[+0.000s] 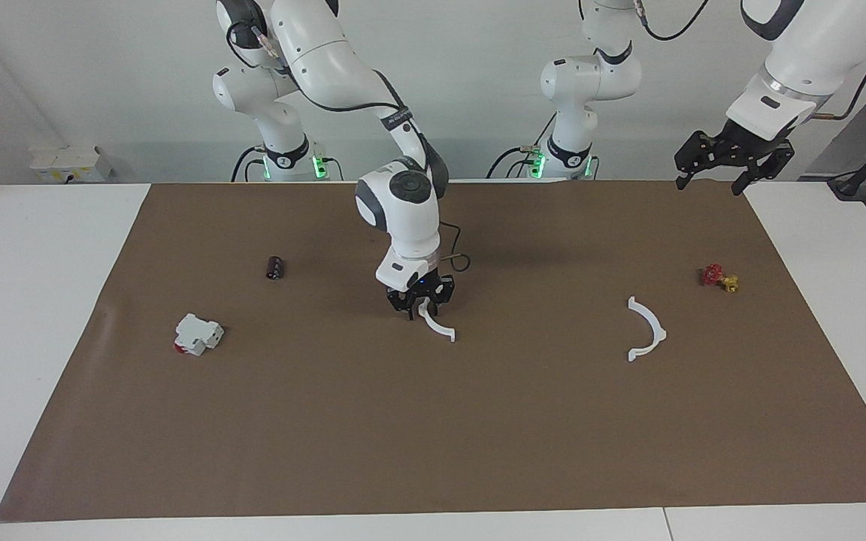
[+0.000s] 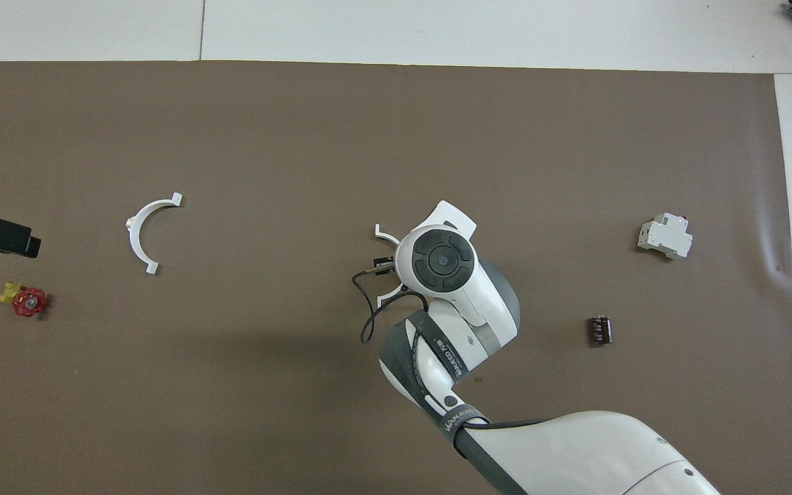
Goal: Assemble drain pipe with both arms
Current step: 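Carry the clamp half with the right gripper toward the mat centre, then lower the clamp half and open the right gripper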
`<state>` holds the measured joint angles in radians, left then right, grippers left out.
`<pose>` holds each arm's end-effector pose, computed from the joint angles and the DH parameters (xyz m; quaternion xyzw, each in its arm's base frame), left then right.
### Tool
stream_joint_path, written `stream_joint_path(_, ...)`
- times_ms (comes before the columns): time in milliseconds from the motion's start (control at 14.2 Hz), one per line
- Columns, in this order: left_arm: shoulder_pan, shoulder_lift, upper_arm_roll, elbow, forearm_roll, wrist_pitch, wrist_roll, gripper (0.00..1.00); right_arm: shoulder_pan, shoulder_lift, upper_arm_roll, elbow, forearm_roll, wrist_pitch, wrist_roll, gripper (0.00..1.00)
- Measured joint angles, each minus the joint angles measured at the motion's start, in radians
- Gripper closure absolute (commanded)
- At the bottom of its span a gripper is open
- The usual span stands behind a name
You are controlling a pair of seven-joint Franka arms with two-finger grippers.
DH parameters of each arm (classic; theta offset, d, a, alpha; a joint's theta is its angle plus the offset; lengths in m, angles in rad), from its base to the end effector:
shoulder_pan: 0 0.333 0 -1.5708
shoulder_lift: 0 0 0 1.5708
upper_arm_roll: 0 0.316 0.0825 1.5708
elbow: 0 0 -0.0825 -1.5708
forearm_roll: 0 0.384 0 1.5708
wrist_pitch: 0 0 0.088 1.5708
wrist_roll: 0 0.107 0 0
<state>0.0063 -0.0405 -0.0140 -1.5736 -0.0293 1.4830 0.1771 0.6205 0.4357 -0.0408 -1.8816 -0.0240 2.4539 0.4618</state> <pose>0.5327 -0.0076 0.6378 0.9952 -0.0931 -0.0237 0.0164 0.5410 0.3563 0.2906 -0.9951 -0.0700 -0.0676 0.0195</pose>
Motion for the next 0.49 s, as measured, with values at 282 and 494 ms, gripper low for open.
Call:
stream_joint_path(282,0.0,0.0,0.0,0.0,0.0,0.0,0.0,0.0,-0.001,-0.004,-0.005,0.005,0.0,0.0,0.001,0.0)
stream_joint_path(494,0.0,0.0,0.0,0.0,0.0,0.0,0.0,0.0,-0.005,-0.028,-0.014,0.013,0.0,-0.029,0.039,0.0)
